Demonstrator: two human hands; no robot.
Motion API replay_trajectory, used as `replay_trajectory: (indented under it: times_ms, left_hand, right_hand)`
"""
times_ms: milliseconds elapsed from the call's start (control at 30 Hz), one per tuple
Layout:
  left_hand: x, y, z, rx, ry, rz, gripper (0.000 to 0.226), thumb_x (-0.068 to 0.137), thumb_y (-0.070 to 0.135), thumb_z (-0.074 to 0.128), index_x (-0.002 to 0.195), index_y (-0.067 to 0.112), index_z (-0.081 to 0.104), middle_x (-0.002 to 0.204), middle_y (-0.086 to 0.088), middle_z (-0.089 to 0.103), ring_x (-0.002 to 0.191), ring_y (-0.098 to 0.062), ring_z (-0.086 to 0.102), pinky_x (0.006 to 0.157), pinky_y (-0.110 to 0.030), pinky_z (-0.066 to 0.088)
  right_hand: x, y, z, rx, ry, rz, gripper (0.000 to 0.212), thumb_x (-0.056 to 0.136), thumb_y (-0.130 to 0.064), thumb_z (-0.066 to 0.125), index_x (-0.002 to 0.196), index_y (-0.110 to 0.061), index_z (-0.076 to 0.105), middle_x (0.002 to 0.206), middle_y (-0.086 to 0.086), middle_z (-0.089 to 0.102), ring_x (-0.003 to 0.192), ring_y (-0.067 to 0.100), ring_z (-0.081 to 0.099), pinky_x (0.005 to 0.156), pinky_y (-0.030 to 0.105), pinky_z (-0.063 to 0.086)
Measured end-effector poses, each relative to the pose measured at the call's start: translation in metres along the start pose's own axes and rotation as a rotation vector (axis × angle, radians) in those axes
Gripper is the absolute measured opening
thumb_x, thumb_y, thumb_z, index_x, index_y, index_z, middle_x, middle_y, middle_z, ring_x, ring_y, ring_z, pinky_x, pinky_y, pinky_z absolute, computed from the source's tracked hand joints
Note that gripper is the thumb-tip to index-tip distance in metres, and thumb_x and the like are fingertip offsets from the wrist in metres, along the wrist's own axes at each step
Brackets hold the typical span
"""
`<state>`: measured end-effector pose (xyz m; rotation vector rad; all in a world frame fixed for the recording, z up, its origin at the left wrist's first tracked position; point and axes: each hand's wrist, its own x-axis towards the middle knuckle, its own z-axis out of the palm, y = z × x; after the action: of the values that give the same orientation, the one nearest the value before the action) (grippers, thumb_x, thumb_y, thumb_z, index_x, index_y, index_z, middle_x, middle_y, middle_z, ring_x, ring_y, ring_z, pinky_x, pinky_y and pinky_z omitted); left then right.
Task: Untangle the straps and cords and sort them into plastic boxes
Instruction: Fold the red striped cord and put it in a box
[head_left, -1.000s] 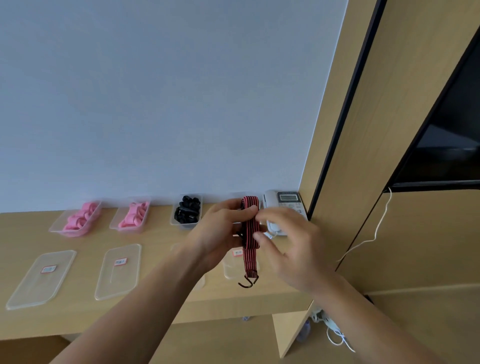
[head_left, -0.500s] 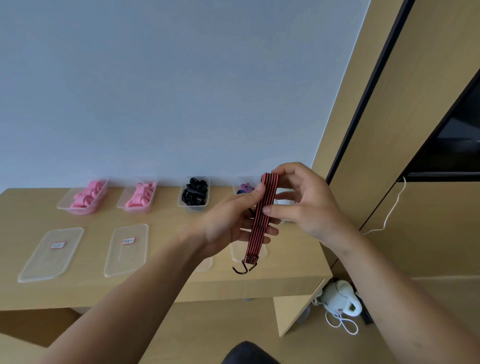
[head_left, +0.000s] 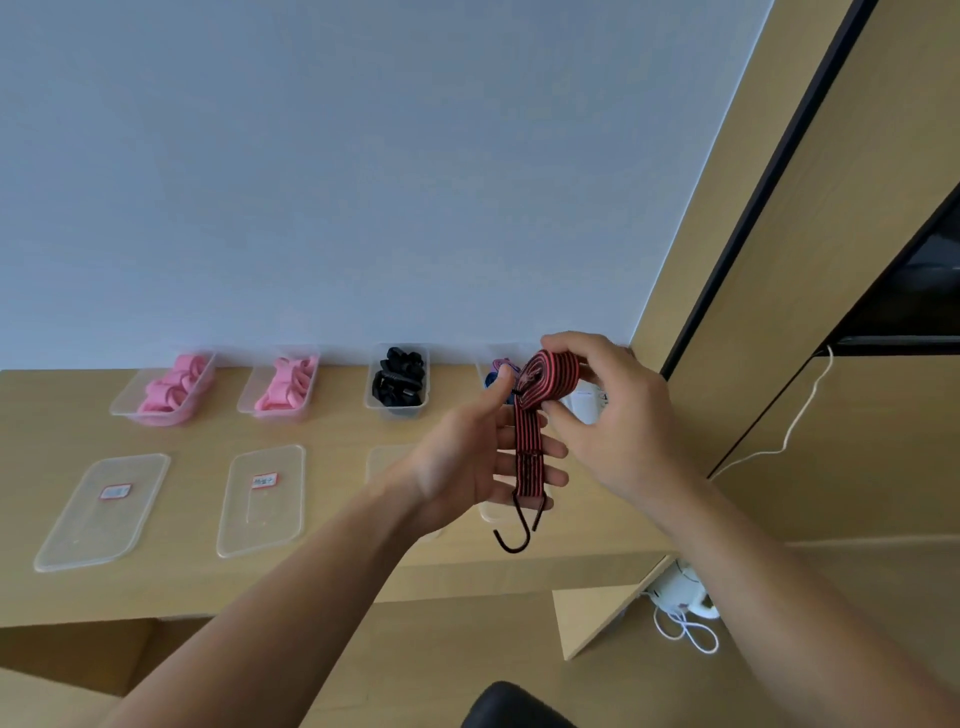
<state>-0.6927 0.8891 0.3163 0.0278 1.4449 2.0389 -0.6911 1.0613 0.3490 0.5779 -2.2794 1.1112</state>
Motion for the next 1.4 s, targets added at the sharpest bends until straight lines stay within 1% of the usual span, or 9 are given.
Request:
replay_trajectory:
  times_ms: [100,400,567,667,800,967,1100,1300,1400]
  left_hand:
    - [0.002,0.002,-0.006,-0.075,-0.003,-0.014,0.085,0.093,0.074,0.048,0.133,0.0,0.062,0.104,-0.016,0.069,0.095,-0.039,0.072,0.083,-0.055,0.059]
    - [0.012,0.016,-0.041,-0.246,0.013,-0.032,0.074,0.094,0.066,0.056,0.135,0.005,0.064,0.105,-0.013,0.069,0.095,-0.039,0.072,0.084,-0.051,0.059]
    - [0.017,0.021,-0.059,-0.238,0.118,-0.013,0.03,0.091,0.038,0.073,0.096,0.008,0.076,0.093,-0.01,0.069,0.071,-0.025,0.068,0.066,-0.042,0.059]
    - [0.024,0.017,-0.068,-0.304,0.167,0.019,0.025,0.093,0.024,0.073,0.105,0.002,0.069,0.098,-0.014,0.073,0.077,-0.029,0.073,0.072,-0.046,0.062]
    - [0.034,0.007,-0.075,-0.357,0.148,0.028,0.031,0.094,0.021,0.072,0.114,0.0,0.063,0.103,-0.018,0.073,0.092,-0.038,0.075,0.081,-0.053,0.062]
    - [0.057,-0.004,-0.078,-0.447,0.136,-0.062,0.027,0.093,0.018,0.07,0.11,0.0,0.058,0.099,-0.02,0.066,0.095,-0.042,0.074,0.085,-0.058,0.061]
    - [0.082,-0.004,-0.079,-0.485,0.085,-0.088,0.027,0.092,0.015,0.069,0.112,0.0,0.06,0.101,-0.02,0.07,0.096,-0.04,0.074,0.081,-0.049,0.062]
    - [0.123,0.004,-0.081,-0.179,0.116,0.023,0.025,0.087,0.024,0.072,0.107,0.009,0.07,0.109,-0.012,0.076,0.097,-0.025,0.069,0.095,-0.04,0.052]
    - [0.144,0.011,-0.088,-0.012,0.203,0.039,0.027,0.084,0.028,0.073,0.107,0.014,0.073,0.113,-0.006,0.078,0.097,-0.021,0.066,0.092,-0.037,0.047]
  right_hand:
    - [-0.003,-0.002,0.01,-0.068,-0.003,-0.074,0.047,0.07,0.011,0.079,0.112,-0.008,0.07,0.108,0.0,0.073,0.1,0.005,0.063,0.09,0.002,0.038]
    - [-0.022,0.005,0.049,-0.071,-0.023,-0.206,0.034,0.074,0.005,0.081,0.105,-0.005,0.071,0.124,0.003,0.069,0.123,0.015,0.061,0.101,0.021,0.048]
    - [-0.04,0.004,0.07,-0.129,-0.071,-0.209,0.024,0.079,0.0,0.079,0.101,-0.003,0.074,0.13,0.007,0.066,0.129,0.019,0.058,0.105,0.036,0.048]
    - [-0.051,-0.002,0.079,-0.053,-0.032,0.092,0.04,0.079,-0.008,0.082,0.117,-0.013,0.069,0.127,-0.005,0.065,0.117,0.007,0.061,0.095,0.024,0.051]
    - [-0.052,0.001,0.087,0.098,-0.173,0.605,0.043,0.082,-0.015,0.079,0.114,-0.035,0.061,0.086,-0.011,0.07,0.075,0.007,0.066,0.069,0.028,0.056]
    - [-0.049,0.025,0.088,-0.017,-0.132,0.731,0.038,0.078,-0.009,0.083,0.104,-0.033,0.068,0.078,-0.011,0.065,0.071,0.002,0.061,0.063,0.011,0.047]
    - [-0.04,0.057,0.095,-0.051,-0.108,0.876,0.023,0.083,-0.022,0.081,0.1,-0.028,0.068,0.085,-0.008,0.068,0.073,0.007,0.065,0.069,0.02,0.051]
    - [-0.007,0.108,0.11,0.996,0.033,1.217,0.027,0.092,0.01,0.052,0.112,0.005,0.069,0.107,0.03,0.07,0.091,0.04,0.072,0.084,0.042,0.06]
    - [0.003,0.129,0.115,1.393,0.06,1.214,0.033,0.093,-0.005,0.05,0.12,0.008,0.066,0.117,0.033,0.066,0.101,0.046,0.067,0.085,0.045,0.057]
